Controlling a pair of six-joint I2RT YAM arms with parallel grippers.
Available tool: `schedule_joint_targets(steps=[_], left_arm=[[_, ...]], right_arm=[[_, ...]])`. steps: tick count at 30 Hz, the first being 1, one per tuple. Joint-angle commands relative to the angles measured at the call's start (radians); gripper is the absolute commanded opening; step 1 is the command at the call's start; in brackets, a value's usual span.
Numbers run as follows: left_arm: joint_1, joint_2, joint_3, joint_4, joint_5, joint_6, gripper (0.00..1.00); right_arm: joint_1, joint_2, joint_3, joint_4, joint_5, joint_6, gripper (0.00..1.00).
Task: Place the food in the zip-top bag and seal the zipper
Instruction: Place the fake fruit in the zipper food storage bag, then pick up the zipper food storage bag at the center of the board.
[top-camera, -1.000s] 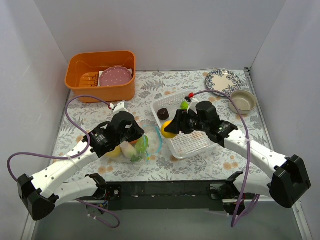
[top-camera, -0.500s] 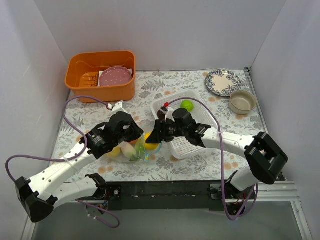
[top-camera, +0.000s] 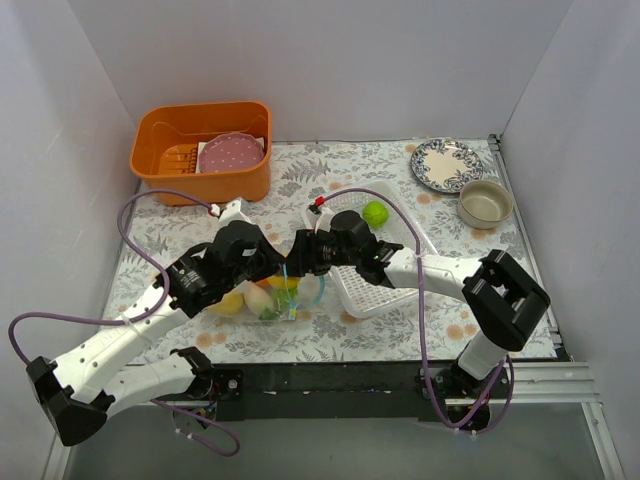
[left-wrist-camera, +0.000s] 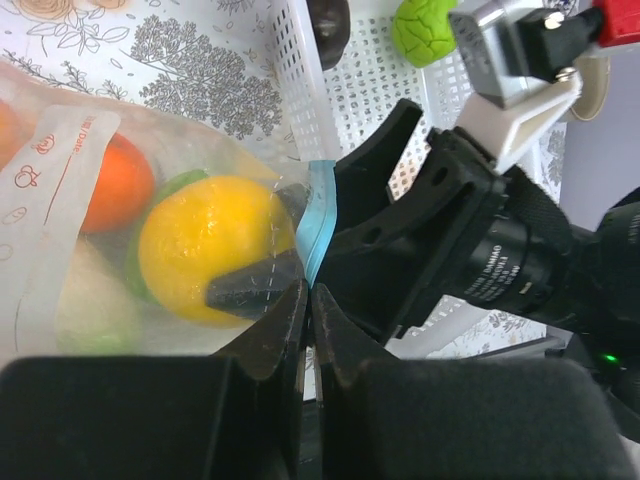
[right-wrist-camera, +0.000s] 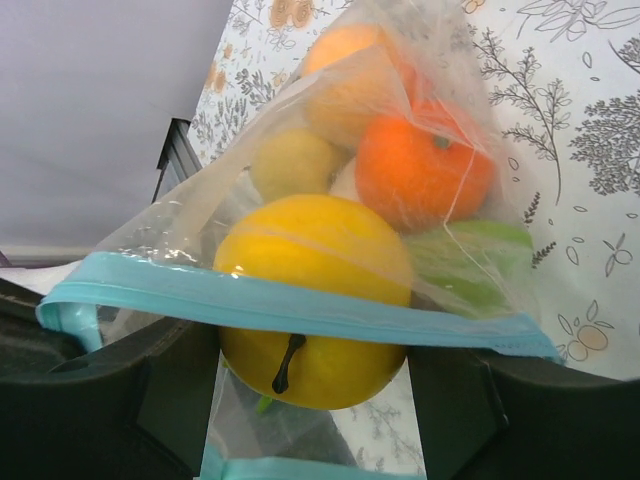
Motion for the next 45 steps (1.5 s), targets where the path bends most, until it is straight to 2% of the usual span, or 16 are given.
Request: schedule_joint_targets(steps=[1,3,6,7,10,19,25,28,31,33,35,42,44,45], left_arm=[[-0.002,-0.031,0.064,-0.018,-0.051,-0.006,0.05],[-0.002,-0.046,0.072,-0.029,-0.086,-0.020,0.06],[-0.002,-0.073,0.075,-0.030,-0.114,-0.025,0.06],[-0.002,-0.077,0.075,-0.033,-0.120,-0.025,0.06],[-0.002,-0.085,0.077,-0.056,-0.146,-0.037,0.07],[-0.002,-0.117,0.083,-0.089,-0.209,-0.069,0.07],[0.000,-0.138,0.097,-0.138,-0.270,-0.112,0.07],[-0.002,-0.175,0.106,-0.173,-0.347,-0.164,0.07],[-0.002,-0.240,0.083,-0.135,-0.391,-0.125,0.12],[-0.002,-0.235,0.089,-0.170,-0.405,-0.128,0.13],[-0.002,-0.211,0.090,-0.188,-0.393,-0.128,0.13],[-0.002,-0.125,0.046,-0.116,-0.247,-0.063,0.15],[-0.002,-0.122,0.043,-0.063,-0.192,-0.028,0.21],[-0.002,-0.119,0.040,-0.040,-0.169,-0.001,0.35]], right_arm=[[0.021,0.020,0.079,0.052,-0.025,-0.011,0.51],[0.027,0.031,0.096,0.041,-0.034,-0.023,0.56],[0.031,0.044,0.115,0.055,-0.084,-0.048,0.74],[0.031,0.049,0.123,0.047,-0.089,-0.051,0.82],[0.031,0.051,0.132,0.028,-0.100,-0.075,0.98],[0.028,-0.050,0.109,-0.053,-0.003,-0.132,0.98],[0.018,-0.176,0.077,-0.194,0.171,-0.177,0.98],[0.007,-0.245,0.054,-0.228,0.237,-0.198,0.98],[-0.004,-0.310,0.040,-0.264,0.314,-0.220,0.98],[-0.018,-0.330,0.042,-0.339,0.418,-0.217,0.98],[-0.039,-0.333,0.059,-0.436,0.484,-0.213,0.98],[-0.175,-0.313,0.086,-0.550,0.465,-0.227,0.98],[-0.197,-0.324,0.085,-0.565,0.460,-0.243,0.98],[-0.212,-0.330,0.082,-0.570,0.460,-0.247,0.98]])
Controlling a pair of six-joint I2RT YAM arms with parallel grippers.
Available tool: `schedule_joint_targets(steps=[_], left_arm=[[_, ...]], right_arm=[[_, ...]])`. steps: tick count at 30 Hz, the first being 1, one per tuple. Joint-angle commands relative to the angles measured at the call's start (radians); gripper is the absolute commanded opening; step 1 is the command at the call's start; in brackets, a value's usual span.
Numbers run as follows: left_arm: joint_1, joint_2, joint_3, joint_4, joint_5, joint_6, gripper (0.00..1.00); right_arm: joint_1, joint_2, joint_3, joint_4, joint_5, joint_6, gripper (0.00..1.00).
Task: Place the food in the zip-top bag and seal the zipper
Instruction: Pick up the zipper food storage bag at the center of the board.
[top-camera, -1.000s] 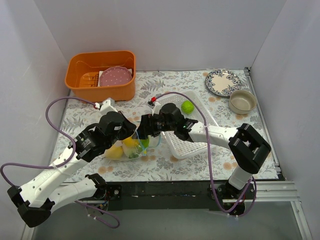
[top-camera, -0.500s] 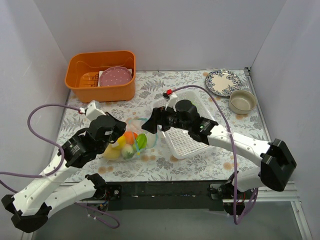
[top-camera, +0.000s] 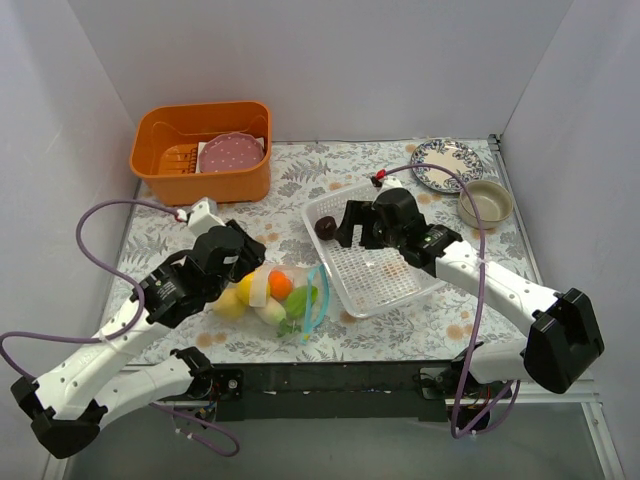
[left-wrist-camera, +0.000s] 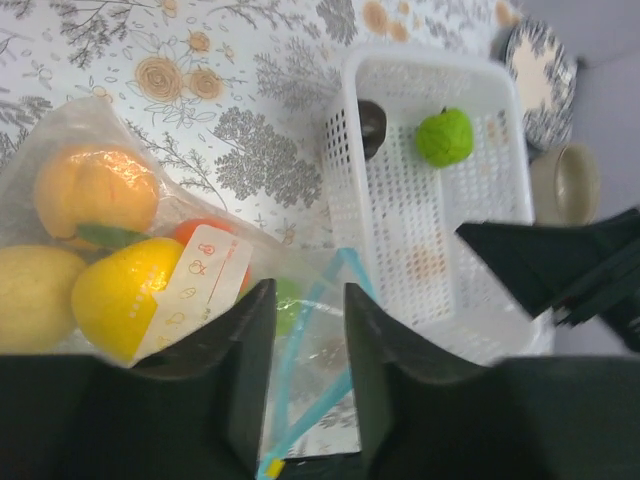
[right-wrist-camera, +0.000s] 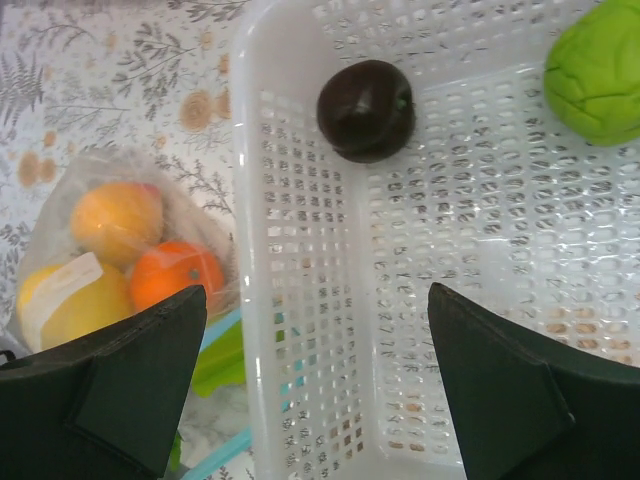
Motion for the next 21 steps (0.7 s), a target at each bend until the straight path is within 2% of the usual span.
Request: schedule_joint_targets(steps=[1,4,5,8,10,17,21], left_arm=[[-0.002,0.008,-0.010,0.104,0.157,0.140,0.42],[-0.002,0.040,-0.003,0.144,0.270,0.228,0.55],[-0.002,0.046,-0.004,0.159,0.351,0.246,0.58],[-0.002,0.063,-0.022,0.208,0.491,0.286,0.62],[-0.005,0.075,-0.027,0.225,0.533,0.300,0.63],[-0.083,0.189,-0.001,0.185,0.524,0.382,0.63],[-0.149,0.273,0.049,0.127,0.420,0.377,0.60]], right_arm=[[-0.047,-0.039,0.023,-0.050,0.024,-0.037,0.98],[-0.079,-0.064,-0.004,-0.050,0.018,-0.037,0.98],[-0.085,-0.068,-0.012,-0.050,0.015,-0.037,0.98],[-0.102,-0.085,-0.036,-0.047,0.005,-0.031,0.98],[-0.110,-0.091,-0.053,-0.044,-0.002,-0.028,0.98],[-0.122,-0.093,-0.064,-0.039,-0.025,-0.029,0.98],[-0.128,-0.088,-0.066,-0.040,-0.035,-0.029,0.98]])
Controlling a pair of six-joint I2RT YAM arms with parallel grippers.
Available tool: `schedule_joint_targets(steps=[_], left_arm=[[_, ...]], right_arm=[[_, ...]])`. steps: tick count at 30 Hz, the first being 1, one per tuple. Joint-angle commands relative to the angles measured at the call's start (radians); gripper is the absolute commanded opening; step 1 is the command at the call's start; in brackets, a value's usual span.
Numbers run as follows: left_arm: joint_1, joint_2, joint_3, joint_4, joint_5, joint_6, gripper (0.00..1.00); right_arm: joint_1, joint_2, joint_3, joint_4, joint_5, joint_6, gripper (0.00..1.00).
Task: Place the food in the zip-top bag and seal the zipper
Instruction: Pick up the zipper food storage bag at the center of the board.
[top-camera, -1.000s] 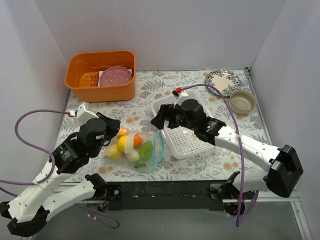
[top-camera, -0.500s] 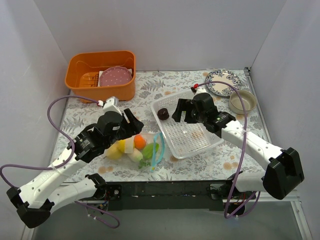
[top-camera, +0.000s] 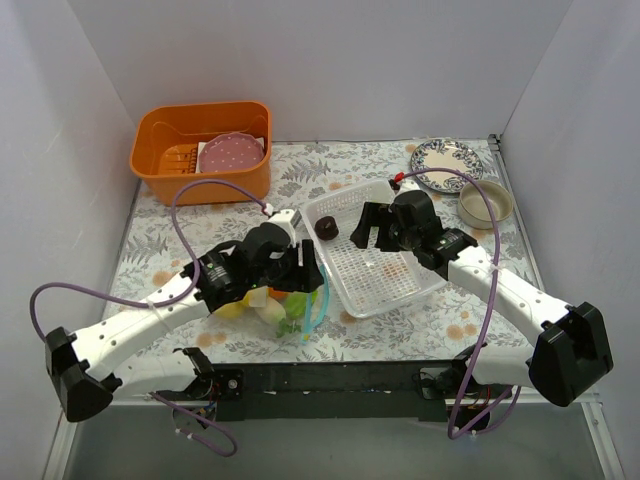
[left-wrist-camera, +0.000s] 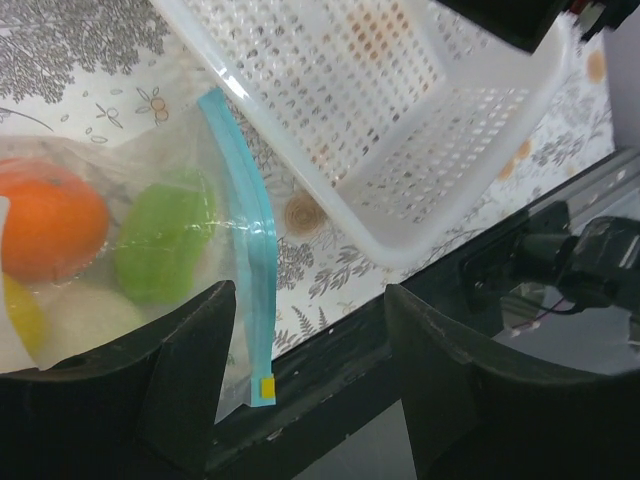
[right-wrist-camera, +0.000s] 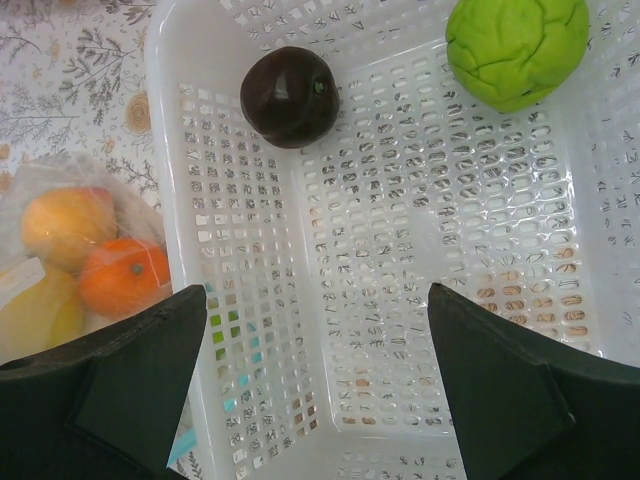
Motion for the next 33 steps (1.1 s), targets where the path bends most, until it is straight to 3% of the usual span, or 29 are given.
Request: schedule_joint_targets(steps=[1,8,17,25,33], left_arm=[[-0.070,0.062,0.071,-0.074,-0.081,0.031,0.60],[-0.138,0.138,0.103,-0.126,-0.208,-0.027,0.55],[-0.167,0.229,0.140,-0.178,-0.354,-0.148,0.41],[-0.191,0.307,0.188,-0.209,-0.422,-0.207,0.38],[-0.208,0.365,0.217,-0.274,-0.463,-0.241,0.17]], right_arm=[[-0.011,-0.014,-0.002,0.017,-0.019,-0.006,0.98],[-0.014,-0.010,-0.004,0.015,-0.029,-0.008,0.98],[-0.018,-0.013,-0.010,0.007,-0.032,-0.014,0.98],[-0.020,-0.019,-0.024,0.007,-0.042,-0.011,0.98],[-0.020,-0.028,-0.047,0.012,-0.048,-0.006,0.98]])
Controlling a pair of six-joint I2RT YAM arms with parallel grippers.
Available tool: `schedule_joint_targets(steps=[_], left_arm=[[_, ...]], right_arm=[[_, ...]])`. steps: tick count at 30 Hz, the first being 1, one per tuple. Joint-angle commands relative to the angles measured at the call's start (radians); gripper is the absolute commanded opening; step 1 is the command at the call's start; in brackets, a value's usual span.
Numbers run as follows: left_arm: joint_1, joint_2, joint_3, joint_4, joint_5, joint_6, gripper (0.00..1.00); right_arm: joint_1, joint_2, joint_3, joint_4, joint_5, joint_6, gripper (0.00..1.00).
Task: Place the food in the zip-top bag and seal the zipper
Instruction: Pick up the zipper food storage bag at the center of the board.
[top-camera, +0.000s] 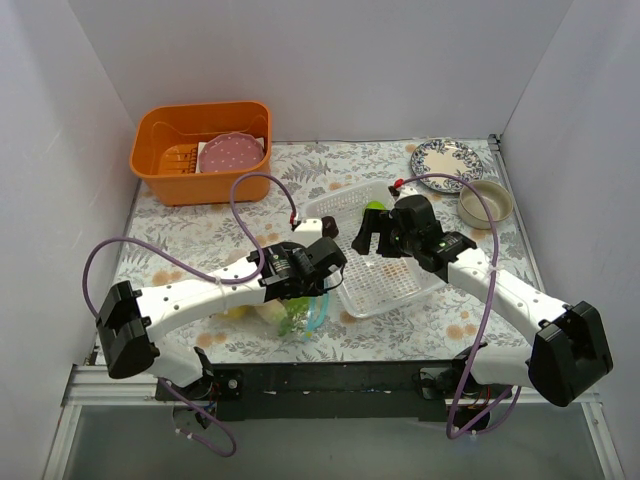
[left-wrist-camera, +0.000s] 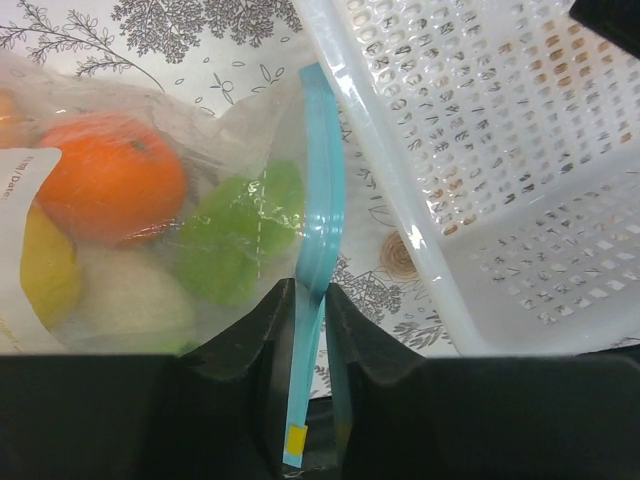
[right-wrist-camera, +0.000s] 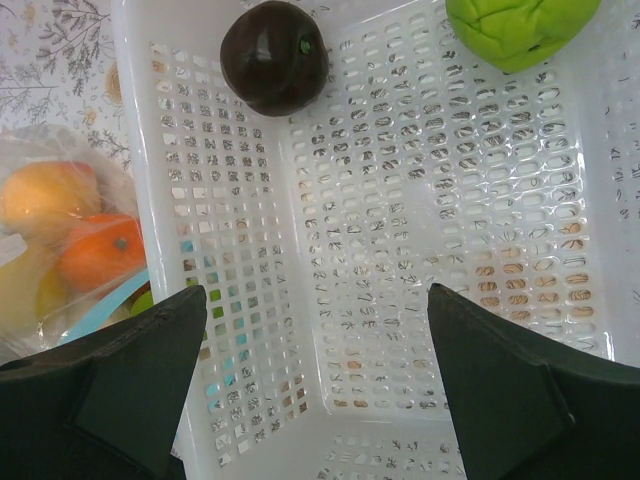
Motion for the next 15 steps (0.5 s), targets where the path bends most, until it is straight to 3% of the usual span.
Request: schedule_joint_targets(steps=[1,9,15], left_arm=[[-0.011,0.002,0.036,-0.043,-0.061,-0.031,0.16],[-0.013,-0.013,0.044,-0.083,-0.090,-0.045,0.00],[-0.011,-0.074,0.081,-0.128,-0.141,-0.056,0.00]], right_arm=[[-0.007,-0.028,-0.006,0.015,-0.007,-0.005,0.98],[-0.008,-0.034,-0.022,0.020,-0.008,0.002,0.98],[-0.010,-0.025,-0.019,0.020,-0.010,-0.005,0.98]])
